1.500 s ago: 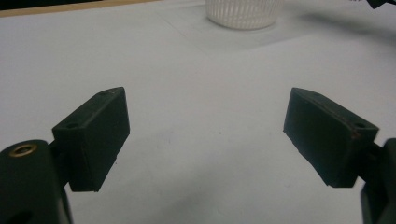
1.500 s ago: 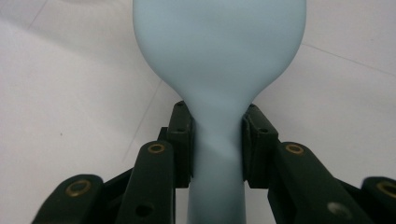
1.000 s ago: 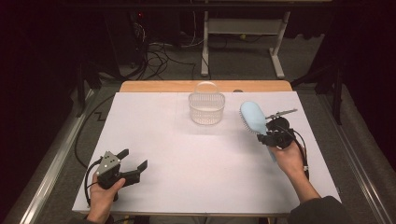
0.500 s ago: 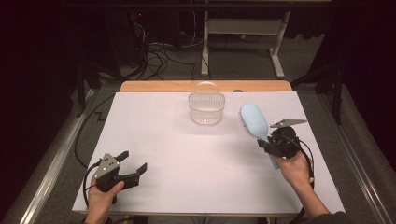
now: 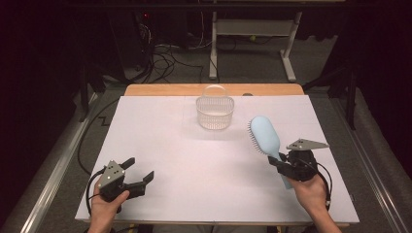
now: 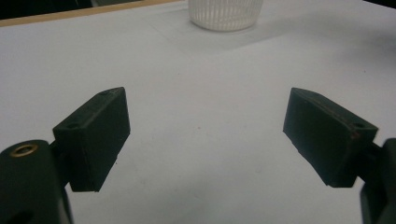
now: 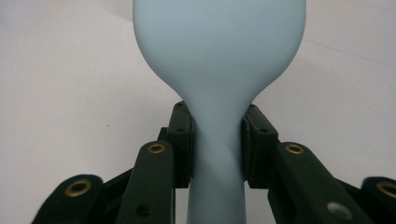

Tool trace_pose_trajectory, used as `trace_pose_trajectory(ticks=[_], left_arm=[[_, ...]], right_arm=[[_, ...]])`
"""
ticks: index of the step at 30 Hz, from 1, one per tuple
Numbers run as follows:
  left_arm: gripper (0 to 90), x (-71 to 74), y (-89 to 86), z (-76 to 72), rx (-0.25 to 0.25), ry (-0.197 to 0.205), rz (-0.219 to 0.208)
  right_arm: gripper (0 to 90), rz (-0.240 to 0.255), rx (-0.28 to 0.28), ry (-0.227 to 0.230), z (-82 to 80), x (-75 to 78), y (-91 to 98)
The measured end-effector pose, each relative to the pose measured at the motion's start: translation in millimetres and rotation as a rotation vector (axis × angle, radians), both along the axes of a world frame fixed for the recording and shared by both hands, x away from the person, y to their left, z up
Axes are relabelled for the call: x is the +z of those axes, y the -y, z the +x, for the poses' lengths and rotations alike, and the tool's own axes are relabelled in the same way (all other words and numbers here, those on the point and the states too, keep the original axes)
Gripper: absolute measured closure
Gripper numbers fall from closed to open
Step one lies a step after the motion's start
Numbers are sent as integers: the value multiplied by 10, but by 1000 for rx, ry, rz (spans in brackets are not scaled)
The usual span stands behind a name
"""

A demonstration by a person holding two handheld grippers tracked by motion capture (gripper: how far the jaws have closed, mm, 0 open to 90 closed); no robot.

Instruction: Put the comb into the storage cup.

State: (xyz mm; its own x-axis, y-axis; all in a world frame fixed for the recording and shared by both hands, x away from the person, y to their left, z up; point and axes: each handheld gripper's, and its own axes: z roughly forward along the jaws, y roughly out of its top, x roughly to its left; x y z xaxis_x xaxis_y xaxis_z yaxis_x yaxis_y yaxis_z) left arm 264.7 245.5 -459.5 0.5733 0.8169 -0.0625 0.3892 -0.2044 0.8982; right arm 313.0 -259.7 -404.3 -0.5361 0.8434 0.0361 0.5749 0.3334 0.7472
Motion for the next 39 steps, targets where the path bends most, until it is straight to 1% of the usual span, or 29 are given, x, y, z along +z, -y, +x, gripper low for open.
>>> trace_pose_trajectory(ticks=[4, 6, 8, 11, 17, 21, 26, 34, 39], left_arm=[[157, 18, 9, 5, -11, -3, -6], [157, 26, 9, 15, -15, -3, -4], [157, 37, 4, 34, -20, -6, -7], [159, 60, 3, 43, -22, -1, -13], [162, 85, 38, 67, -34, 4, -23], [162, 114, 101, 91, -56, 10, -26], [162, 134, 203, 132, -82, 7, -32], [161, 153, 394, 217, -130, -8, -37], [161, 164, 502, 258, -157, -21, -42]], right_arm=[[704, 23, 10, 18, -100, -48, 4], [704, 35, 11, 20, -141, -75, 3], [704, 37, 13, 23, -169, -88, 1], [704, 36, 20, 35, -197, -86, -11], [704, 59, 29, 72, -248, -61, -22], [704, 66, 30, 80, -268, -71, -35], [704, 71, 37, 85, -298, -78, -56], [704, 77, 44, 98, -318, -78, -68], [704, 73, 53, 95, -317, -94, -107]])
